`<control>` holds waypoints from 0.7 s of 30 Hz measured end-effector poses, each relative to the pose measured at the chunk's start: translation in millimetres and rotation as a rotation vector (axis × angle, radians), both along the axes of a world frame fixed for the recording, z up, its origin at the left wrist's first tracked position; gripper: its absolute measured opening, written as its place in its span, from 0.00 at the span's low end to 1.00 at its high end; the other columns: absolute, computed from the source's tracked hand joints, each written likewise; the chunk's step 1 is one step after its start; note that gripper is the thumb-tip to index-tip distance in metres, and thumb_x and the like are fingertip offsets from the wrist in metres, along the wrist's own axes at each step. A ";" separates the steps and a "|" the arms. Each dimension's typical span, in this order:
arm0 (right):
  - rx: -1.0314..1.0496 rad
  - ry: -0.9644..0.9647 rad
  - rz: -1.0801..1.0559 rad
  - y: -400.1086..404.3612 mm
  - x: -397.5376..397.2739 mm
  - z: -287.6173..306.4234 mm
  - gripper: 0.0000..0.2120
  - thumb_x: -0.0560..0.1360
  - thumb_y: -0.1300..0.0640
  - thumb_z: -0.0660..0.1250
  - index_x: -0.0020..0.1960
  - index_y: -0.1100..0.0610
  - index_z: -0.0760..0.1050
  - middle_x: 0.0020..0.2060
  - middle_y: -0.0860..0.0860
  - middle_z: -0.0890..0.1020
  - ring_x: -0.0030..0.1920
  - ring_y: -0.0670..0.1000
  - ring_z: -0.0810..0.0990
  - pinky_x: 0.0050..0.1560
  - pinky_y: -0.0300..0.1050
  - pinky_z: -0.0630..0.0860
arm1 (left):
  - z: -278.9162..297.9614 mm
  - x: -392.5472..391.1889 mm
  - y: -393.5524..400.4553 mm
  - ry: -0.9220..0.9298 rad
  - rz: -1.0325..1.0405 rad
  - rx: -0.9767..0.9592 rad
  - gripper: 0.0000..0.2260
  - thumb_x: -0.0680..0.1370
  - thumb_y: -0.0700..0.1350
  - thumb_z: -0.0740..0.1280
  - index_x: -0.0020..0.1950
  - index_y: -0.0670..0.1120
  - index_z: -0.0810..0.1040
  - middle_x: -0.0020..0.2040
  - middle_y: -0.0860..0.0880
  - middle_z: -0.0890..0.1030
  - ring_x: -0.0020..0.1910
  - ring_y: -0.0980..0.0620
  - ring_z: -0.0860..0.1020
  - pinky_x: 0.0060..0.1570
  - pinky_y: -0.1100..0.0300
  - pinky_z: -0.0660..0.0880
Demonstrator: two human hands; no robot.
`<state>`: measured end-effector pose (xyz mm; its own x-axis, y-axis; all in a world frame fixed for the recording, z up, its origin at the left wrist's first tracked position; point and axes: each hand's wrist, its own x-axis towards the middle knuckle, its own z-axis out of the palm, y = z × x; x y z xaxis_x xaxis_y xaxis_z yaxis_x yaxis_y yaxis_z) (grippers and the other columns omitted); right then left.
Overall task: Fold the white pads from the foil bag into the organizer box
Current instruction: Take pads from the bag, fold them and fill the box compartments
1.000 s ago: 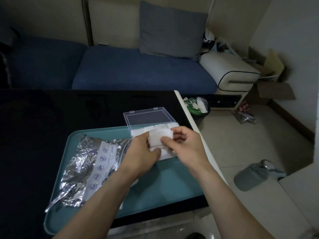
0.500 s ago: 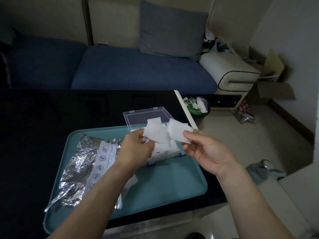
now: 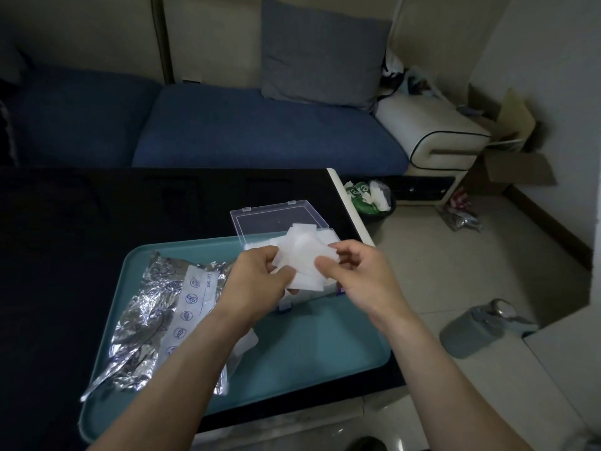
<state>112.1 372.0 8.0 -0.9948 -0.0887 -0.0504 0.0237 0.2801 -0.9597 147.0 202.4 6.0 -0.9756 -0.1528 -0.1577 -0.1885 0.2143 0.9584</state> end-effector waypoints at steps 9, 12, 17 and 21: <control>-0.428 -0.347 0.169 15.2 -5.6 12.0 0.15 0.67 0.58 0.76 0.52 0.60 0.81 0.41 0.54 0.80 0.36 0.48 0.77 0.32 0.40 0.75 | 6.9 3.6 -0.3 -0.012 0.083 0.001 0.07 0.78 0.36 0.65 0.46 0.46 0.80 0.40 0.46 0.85 0.30 0.57 0.81 0.37 0.58 0.77; -0.362 -0.355 0.227 16.7 -7.5 9.2 0.16 0.66 0.60 0.79 0.52 0.61 0.82 0.45 0.57 0.82 0.40 0.51 0.78 0.36 0.41 0.76 | 8.2 3.6 -3.5 -0.001 0.065 -0.010 0.08 0.78 0.37 0.65 0.47 0.49 0.80 0.39 0.50 0.85 0.33 0.56 0.82 0.40 0.55 0.79; -0.241 -0.300 0.100 15.9 -8.4 7.7 0.07 0.72 0.67 0.70 0.37 0.60 0.83 0.39 0.58 0.81 0.41 0.54 0.79 0.38 0.45 0.73 | 15.5 4.2 -17.9 0.043 -0.217 0.006 0.09 0.77 0.36 0.70 0.53 0.47 0.81 0.40 0.53 0.85 0.36 0.58 0.81 0.36 0.63 0.76; -0.228 -0.288 0.095 13.5 -6.2 6.9 0.06 0.72 0.68 0.68 0.37 0.62 0.80 0.36 0.59 0.77 0.40 0.56 0.75 0.36 0.45 0.71 | 18.2 4.7 -21.1 0.028 -0.296 -0.005 0.06 0.77 0.39 0.71 0.53 0.44 0.81 0.37 0.53 0.83 0.32 0.57 0.76 0.33 0.65 0.73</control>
<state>105.8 385.4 14.9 -0.9293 -0.2213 -0.2956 0.2861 0.0745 -0.9553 151.8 181.2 24.2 -0.9818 0.1386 -0.1301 -0.0906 0.2607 0.9612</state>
